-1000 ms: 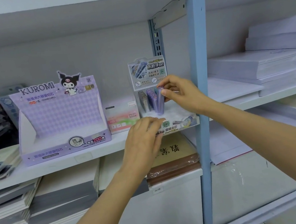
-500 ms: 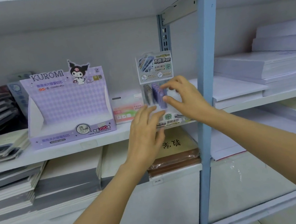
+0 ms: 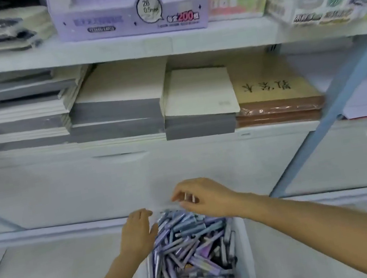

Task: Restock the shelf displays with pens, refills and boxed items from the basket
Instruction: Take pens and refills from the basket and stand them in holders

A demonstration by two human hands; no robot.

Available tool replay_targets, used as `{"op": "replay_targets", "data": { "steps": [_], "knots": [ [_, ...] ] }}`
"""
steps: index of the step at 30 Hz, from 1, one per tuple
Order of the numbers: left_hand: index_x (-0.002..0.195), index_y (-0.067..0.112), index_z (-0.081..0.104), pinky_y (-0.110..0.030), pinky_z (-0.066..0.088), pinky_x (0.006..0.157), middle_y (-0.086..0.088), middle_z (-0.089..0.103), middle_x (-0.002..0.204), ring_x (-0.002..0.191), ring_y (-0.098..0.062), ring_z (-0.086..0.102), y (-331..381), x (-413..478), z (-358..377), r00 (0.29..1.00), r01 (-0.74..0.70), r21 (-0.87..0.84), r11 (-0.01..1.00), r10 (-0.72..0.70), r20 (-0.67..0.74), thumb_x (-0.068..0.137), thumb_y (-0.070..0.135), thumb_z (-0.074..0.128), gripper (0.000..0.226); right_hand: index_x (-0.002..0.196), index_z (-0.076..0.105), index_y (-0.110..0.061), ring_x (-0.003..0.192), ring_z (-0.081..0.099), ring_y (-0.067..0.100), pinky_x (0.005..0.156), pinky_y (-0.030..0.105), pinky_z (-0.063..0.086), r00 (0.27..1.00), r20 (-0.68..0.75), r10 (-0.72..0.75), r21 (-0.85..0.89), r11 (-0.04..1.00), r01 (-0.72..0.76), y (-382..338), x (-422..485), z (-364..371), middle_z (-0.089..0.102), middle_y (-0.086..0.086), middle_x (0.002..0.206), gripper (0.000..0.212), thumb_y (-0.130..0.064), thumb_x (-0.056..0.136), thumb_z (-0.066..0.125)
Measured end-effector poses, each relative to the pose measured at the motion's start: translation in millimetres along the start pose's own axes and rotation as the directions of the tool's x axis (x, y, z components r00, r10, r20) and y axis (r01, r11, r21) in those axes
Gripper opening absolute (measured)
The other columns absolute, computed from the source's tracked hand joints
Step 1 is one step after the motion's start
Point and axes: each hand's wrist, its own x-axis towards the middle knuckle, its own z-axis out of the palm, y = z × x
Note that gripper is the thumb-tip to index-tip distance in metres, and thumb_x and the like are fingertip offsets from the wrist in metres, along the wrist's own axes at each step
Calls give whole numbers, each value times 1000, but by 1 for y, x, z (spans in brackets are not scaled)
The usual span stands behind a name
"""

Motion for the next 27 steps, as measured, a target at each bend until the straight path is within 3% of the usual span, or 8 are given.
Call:
{"op": "replay_targets", "data": {
  "steps": [4, 9, 12, 15, 18, 21, 23, 27],
  "knots": [
    [153, 12, 14, -27, 20, 115, -5, 12, 162, 146, -19, 21, -35, -29, 51, 958, 111, -81, 990, -85, 274, 104, 37, 36, 60, 114, 58, -16, 92, 61, 19, 79, 34, 50, 934, 246, 260, -13, 964, -265, 48, -4, 91, 65, 2, 108, 21, -27, 97, 55],
    [150, 11, 27, -26, 21, 114, -5, 22, 159, 143, -22, 28, -45, -39, 72, 986, 77, -217, 973, -42, 163, 102, 28, 45, 55, 119, 48, -15, 88, 55, 19, 69, 30, 43, 827, 356, 435, -179, 900, -397, 75, -30, 165, 58, 4, 109, 40, -41, 91, 61],
    [144, 8, 40, -31, 29, 111, -8, 34, 154, 137, -26, 38, -53, -41, 77, 996, 45, -260, 964, -24, 84, 100, 21, 50, 48, 134, 40, -9, 101, 56, 21, 72, 25, 38, 841, 310, 443, -194, 896, -400, 80, -35, 181, 54, 8, 123, 57, -36, 89, 64],
    [138, 7, 48, -36, 39, 104, -8, 37, 152, 127, -29, 48, -56, -43, 80, 998, 18, -249, 968, -4, 59, 98, 17, 52, 41, 136, 37, -3, 107, 54, 23, 71, 19, 33, 884, 310, 350, -184, 934, -305, 81, -34, 186, 46, 13, 132, 54, -24, 91, 60],
    [135, 6, 51, -39, 42, 101, -11, 36, 152, 124, -32, 51, -54, -45, 82, 999, -5, -249, 969, 18, 50, 98, 16, 53, 38, 131, 43, 2, 107, 54, 28, 78, 26, 40, 890, 334, 310, -203, 946, -253, 78, -35, 191, 43, 17, 134, 46, -17, 91, 58],
    [136, 7, 50, -38, 38, 103, -11, 32, 154, 128, -32, 46, -52, -44, 82, 998, 9, -226, 974, 6, 62, 99, 18, 51, 39, 104, 60, 4, 90, 55, 26, 68, 21, 32, 871, 352, 343, -149, 939, -310, 79, -32, 185, 56, 19, 110, 24, -18, 96, 53],
    [135, 6, 50, -37, 33, 106, -12, 32, 153, 132, -32, 41, -50, -43, 80, 998, 23, -202, 979, -11, 63, 99, 20, 51, 38, 84, 62, 2, 76, 52, 24, 62, 25, 29, 833, 389, 393, -131, 919, -372, 85, -32, 173, 56, 15, 85, 28, -22, 96, 54],
    [132, 3, 53, -43, 36, 106, -19, 41, 146, 131, -36, 41, -33, -40, 68, 999, -37, -179, 983, 36, -5, 96, 14, 55, 38, 81, 62, -8, 66, 48, 12, 59, 25, 33, 809, 424, 407, -37, 900, -434, 95, -35, 143, 58, 5, 80, 25, -30, 94, 60]
  ]
}}
